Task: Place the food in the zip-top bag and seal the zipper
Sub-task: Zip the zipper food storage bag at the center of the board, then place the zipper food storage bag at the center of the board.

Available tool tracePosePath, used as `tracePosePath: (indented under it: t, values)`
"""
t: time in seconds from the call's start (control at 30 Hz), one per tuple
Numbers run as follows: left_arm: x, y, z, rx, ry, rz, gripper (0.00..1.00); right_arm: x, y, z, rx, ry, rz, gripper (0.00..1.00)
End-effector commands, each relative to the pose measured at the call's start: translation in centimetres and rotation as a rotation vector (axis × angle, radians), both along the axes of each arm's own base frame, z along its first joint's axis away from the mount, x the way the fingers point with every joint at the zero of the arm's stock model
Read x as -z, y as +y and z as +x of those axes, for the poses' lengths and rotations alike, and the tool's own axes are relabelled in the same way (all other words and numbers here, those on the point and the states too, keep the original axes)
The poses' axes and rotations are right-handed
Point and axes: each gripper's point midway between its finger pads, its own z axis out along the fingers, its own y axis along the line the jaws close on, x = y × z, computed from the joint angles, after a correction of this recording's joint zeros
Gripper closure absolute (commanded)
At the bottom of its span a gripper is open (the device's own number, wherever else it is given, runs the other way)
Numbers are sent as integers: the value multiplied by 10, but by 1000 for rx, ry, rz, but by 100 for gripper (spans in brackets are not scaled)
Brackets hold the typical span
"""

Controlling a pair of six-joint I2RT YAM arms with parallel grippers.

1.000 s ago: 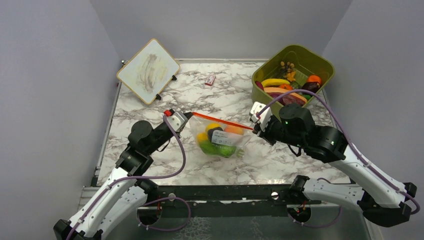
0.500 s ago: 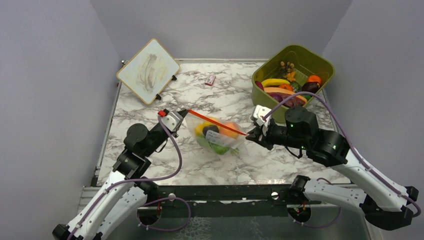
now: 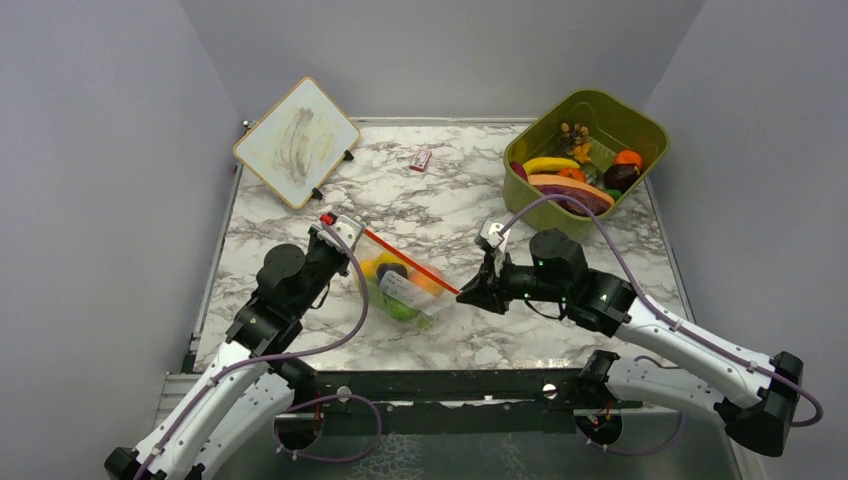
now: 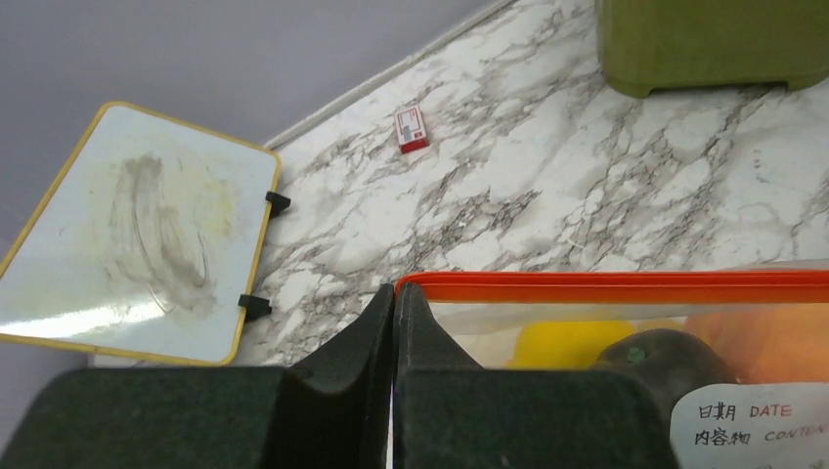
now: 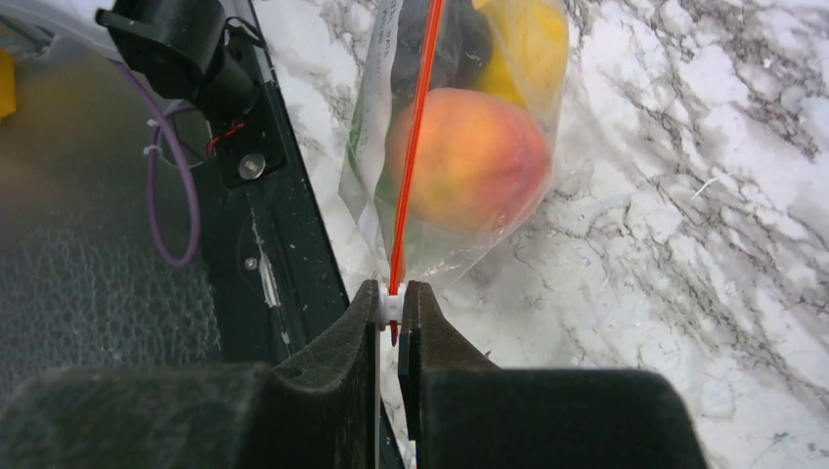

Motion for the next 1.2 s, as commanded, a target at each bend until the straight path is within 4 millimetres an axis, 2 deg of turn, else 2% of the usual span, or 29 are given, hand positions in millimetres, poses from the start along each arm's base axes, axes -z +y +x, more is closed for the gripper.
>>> tracePosePath:
  t: [0.0,0.17,0.23,0.3,0.43,0.5,0.67,0.8,0.93,1.17]
  values:
    - [-1,30,21,-178,-4,72,100,25,2,7,73,91,-24,99]
    - [6,19,29,-158,39,42,100,45,-5,46,248,25,-120,97]
    - [2,17,33,-161,31,33,94,47,-9,60,308,-10,-146,97]
    - [-1,14,36,-152,27,26,84,46,-13,70,356,-43,-156,96]
    - [-7,1,40,-110,41,10,56,41,-20,92,457,-92,-151,96]
    - [-10,-1,42,-111,44,-16,47,42,-22,100,491,-90,-154,96]
    - [-12,-10,39,-70,51,-60,24,59,-35,124,569,1,-181,95]
    - [-8,-13,33,-38,63,-73,23,66,-41,135,599,39,-191,95]
    - [-4,-14,25,-18,74,-72,23,64,-41,135,594,35,-194,79]
    - [-9,-16,15,16,75,-103,22,28,-47,128,599,17,-153,55]
